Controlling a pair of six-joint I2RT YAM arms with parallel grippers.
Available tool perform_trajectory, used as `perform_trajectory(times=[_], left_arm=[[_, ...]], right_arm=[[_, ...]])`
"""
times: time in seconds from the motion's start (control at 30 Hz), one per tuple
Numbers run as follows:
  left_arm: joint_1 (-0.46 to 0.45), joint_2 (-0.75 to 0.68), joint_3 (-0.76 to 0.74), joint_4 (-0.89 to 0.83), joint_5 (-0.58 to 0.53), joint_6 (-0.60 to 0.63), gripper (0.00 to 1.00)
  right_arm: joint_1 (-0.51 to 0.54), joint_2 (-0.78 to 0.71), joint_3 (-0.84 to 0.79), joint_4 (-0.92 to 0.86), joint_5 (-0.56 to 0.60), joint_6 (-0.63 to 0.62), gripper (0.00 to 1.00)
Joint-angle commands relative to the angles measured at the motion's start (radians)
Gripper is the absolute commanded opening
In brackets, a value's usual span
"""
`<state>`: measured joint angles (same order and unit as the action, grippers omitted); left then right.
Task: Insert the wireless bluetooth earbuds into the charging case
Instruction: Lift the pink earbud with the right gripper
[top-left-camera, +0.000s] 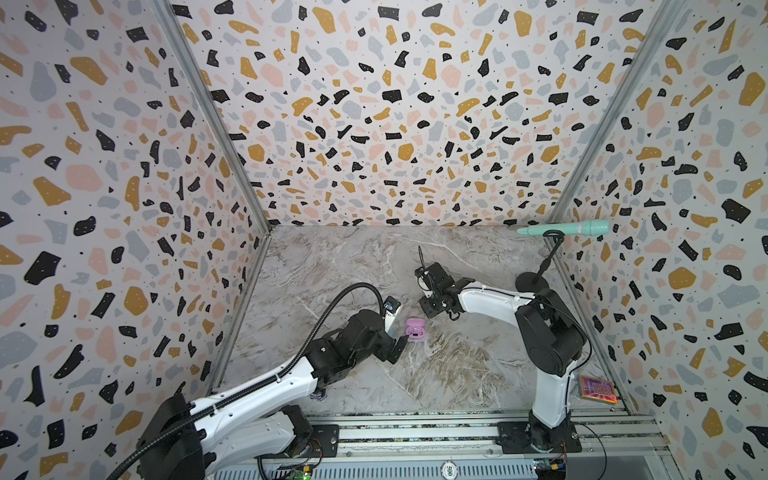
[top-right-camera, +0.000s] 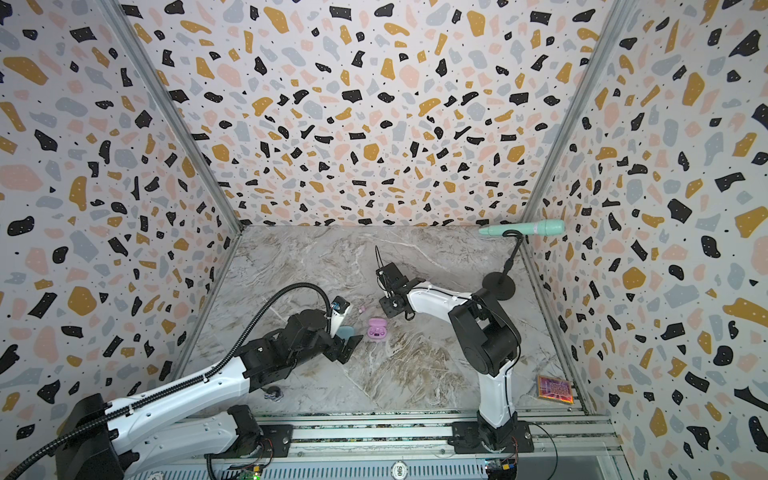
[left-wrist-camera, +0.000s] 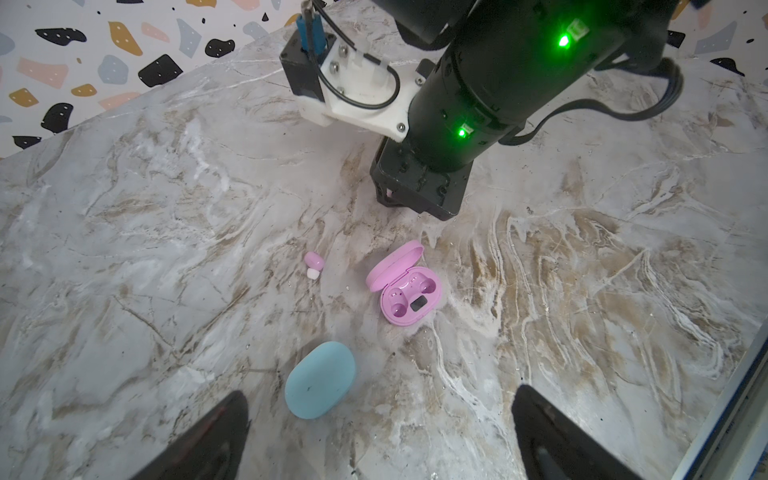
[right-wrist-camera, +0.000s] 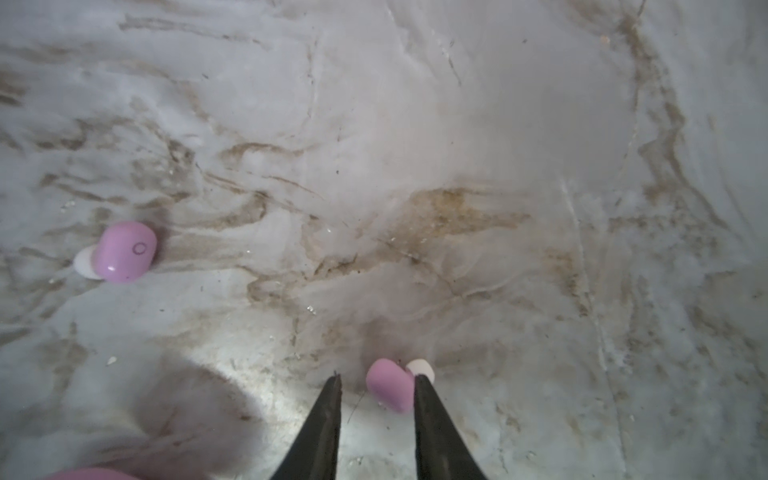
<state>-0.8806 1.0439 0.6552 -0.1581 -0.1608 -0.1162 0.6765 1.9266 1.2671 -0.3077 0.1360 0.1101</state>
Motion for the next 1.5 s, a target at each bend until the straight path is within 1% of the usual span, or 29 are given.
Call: perform_trajectory(times=[0.0, 0.4, 0.8, 1.17, 1.47], left_arm=[[0.002, -0.014, 0.039, 0.008, 0.009, 0.009, 1.0], [0.003, -0.014, 0.038, 0.008, 0.006, 0.009, 1.0], [0.003, -0.013, 0.039, 0.006, 0.004, 0.01, 1.0], [0.003, -0.009, 0.039, 0.007, 0.004, 0.011, 1.0], [0.003, -0.005, 0.04, 0.006, 0.006, 0.012, 1.0]], right_arm=[[0.002, 0.006, 0.026, -0.027, 0.03, -0.021, 0.32], [0.002, 0.039, 0.043, -0.033, 0.051, -0.035, 0.32], [0.002, 0.054, 0.057, -0.036, 0.069, -0.028, 0.29], [0.002, 0.08, 0.083, -0.049, 0.086, -0.026, 0.29], [-0.003, 0.081, 0.083, -0.05, 0.084, -0.02, 0.23]])
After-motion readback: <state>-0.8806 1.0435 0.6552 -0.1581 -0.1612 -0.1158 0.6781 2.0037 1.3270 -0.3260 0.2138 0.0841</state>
